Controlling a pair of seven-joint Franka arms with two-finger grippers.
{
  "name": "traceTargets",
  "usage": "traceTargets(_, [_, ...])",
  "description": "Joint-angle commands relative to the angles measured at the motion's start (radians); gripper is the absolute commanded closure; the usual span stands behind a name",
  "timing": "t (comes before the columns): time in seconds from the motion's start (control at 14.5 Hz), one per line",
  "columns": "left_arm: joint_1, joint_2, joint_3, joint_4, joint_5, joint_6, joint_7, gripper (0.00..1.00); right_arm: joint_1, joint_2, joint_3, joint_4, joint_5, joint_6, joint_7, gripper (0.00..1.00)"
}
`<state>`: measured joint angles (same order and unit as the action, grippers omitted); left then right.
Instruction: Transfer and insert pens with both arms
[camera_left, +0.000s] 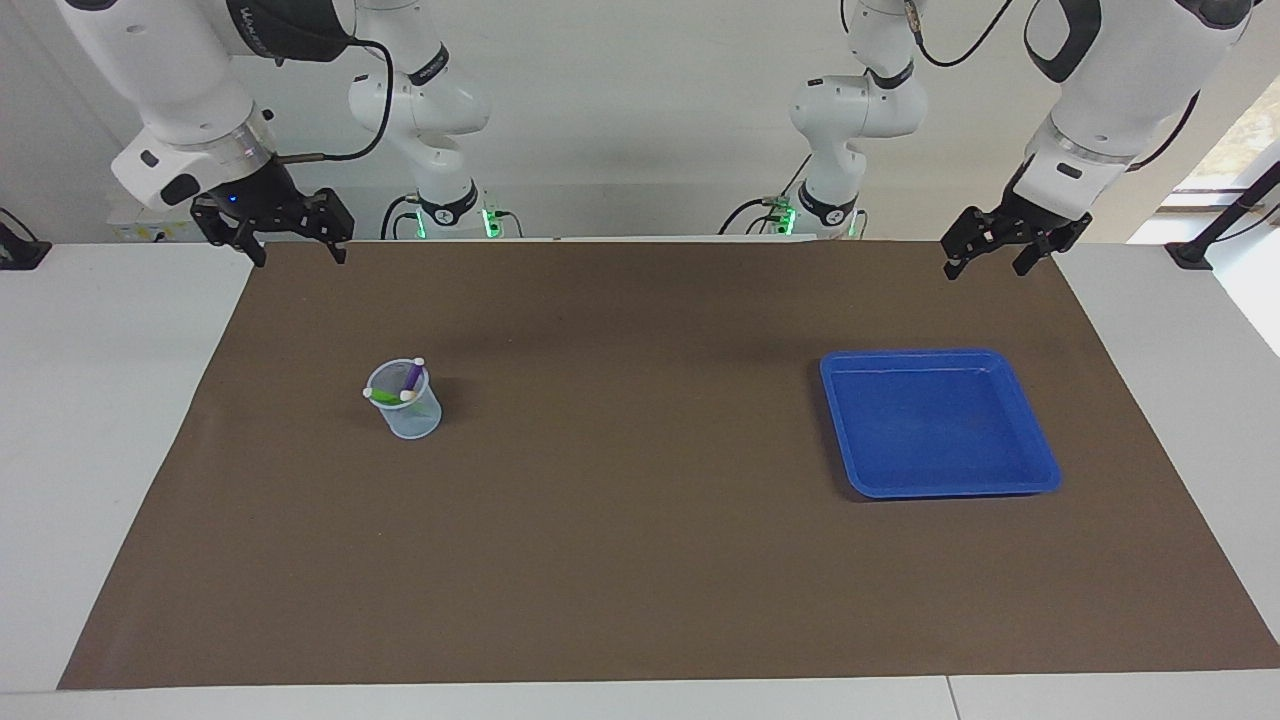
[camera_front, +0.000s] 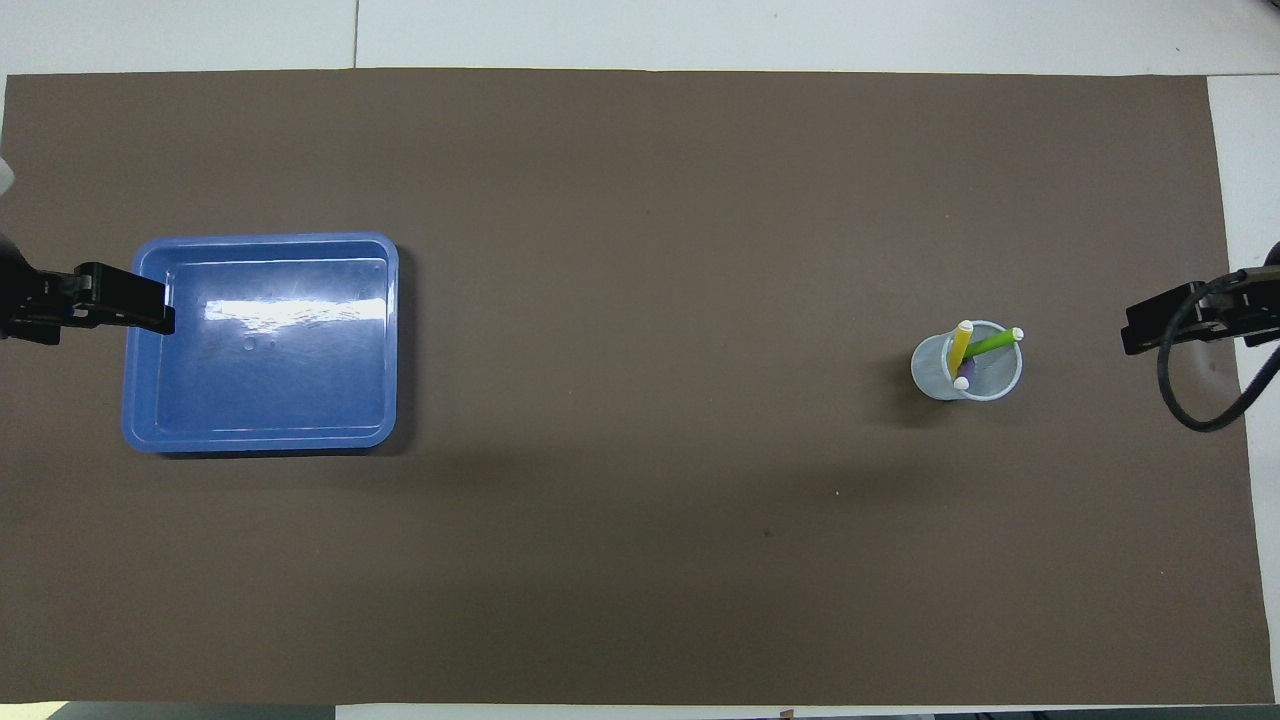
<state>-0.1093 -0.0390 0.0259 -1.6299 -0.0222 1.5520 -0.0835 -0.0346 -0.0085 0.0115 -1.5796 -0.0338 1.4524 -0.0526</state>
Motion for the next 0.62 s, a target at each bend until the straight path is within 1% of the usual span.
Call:
traceTargets(0.0, [0.007, -0.001, -0.004, 0.008, 0.027, -0.018, 0.008, 0.00, -0.018, 0.011, 0.012, 0.004, 0.008, -0.017, 0.017, 0.00])
traceTargets(0.55, [0.008, -0.010, -0.006, -0.001, 0.027, -0.012, 0.010, 0.00, -0.018, -0.005, 0.005, 0.006, 0.015, -0.012, 0.017, 0.00])
